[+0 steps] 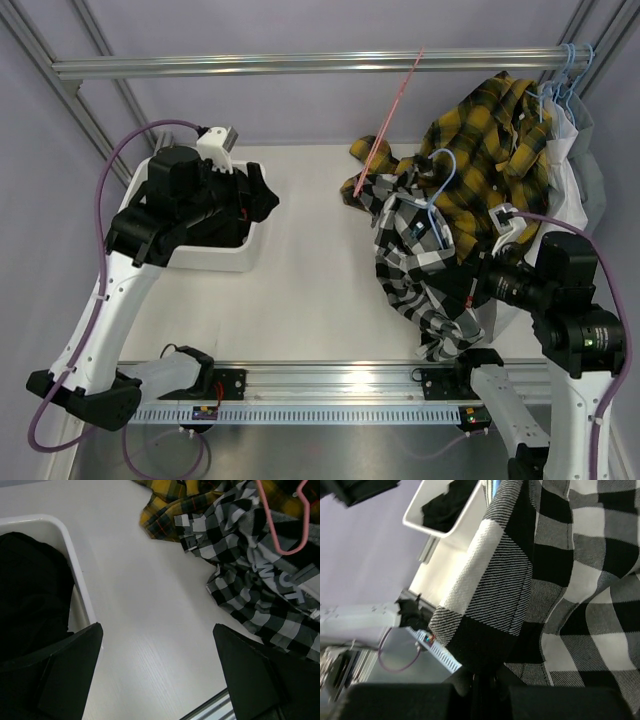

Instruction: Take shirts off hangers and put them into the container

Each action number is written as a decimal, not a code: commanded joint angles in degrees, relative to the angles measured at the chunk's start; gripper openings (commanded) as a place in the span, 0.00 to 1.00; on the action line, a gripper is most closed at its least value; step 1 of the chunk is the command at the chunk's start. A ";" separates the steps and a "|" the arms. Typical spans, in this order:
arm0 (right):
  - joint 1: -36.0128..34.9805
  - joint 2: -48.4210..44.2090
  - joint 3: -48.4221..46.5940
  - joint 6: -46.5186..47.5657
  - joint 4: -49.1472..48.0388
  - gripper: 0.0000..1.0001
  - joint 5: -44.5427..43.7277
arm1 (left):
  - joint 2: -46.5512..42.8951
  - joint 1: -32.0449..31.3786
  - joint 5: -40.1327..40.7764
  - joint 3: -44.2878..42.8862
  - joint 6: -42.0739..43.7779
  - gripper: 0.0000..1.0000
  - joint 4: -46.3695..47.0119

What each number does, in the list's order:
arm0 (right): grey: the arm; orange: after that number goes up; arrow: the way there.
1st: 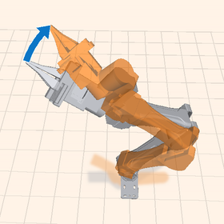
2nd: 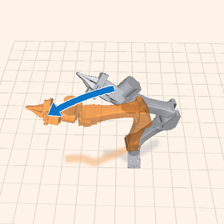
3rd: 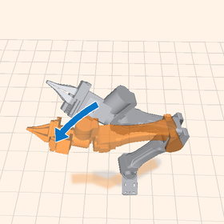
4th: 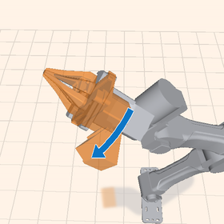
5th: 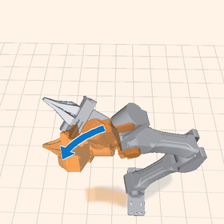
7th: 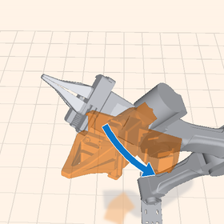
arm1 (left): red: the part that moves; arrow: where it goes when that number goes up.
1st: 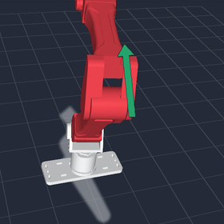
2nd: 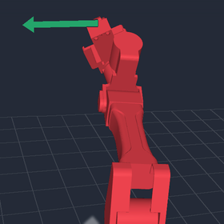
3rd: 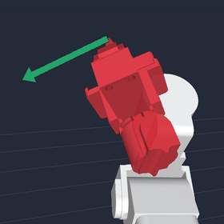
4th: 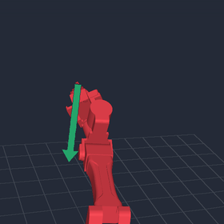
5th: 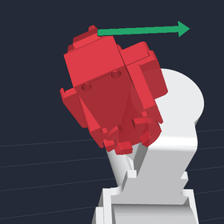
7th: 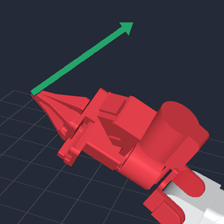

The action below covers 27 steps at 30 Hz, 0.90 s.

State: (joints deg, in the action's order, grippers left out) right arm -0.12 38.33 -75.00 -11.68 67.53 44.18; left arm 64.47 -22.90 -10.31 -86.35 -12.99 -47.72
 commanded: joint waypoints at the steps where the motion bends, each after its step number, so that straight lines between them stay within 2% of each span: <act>1: -5.13 3.06 -4.53 10.52 3.92 0.00 12.68 | 0.75 -2.41 -2.54 -4.35 -3.17 0.99 5.53; 5: -10.59 10.09 -9.45 14.58 6.39 0.00 8.39 | 2.94 -8.91 2.12 -8.31 -4.58 0.99 6.41; 7: -12.44 13.43 -10.77 15.63 5.34 0.00 5.75 | 3.65 -14.35 5.97 -9.10 -5.89 0.99 8.86; 8: -13.93 15.18 -11.65 15.72 4.64 0.00 4.61 | 3.82 -17.94 7.48 -9.36 -6.42 0.99 9.75; 14: -20.60 19.85 -11.66 14.85 -4.59 0.00 0.83 | 6.19 -28.67 18.90 -10.68 -9.42 0.99 15.46; 20: -26.07 21.35 -8.59 12.92 -12.94 0.00 -5.23 | 9.88 -33.35 28.84 -10.77 -10.91 0.97 18.28; 27: -28.27 22.58 -7.35 13.35 -14.79 0.00 -7.00 | 13.93 -34.85 35.00 -11.39 -11.79 0.83 19.59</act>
State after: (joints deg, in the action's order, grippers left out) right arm -26.98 60.80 -82.39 -4.82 56.62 35.33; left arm 77.84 -57.36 19.20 -94.94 -23.73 -32.86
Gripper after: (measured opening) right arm 0.100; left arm 0.844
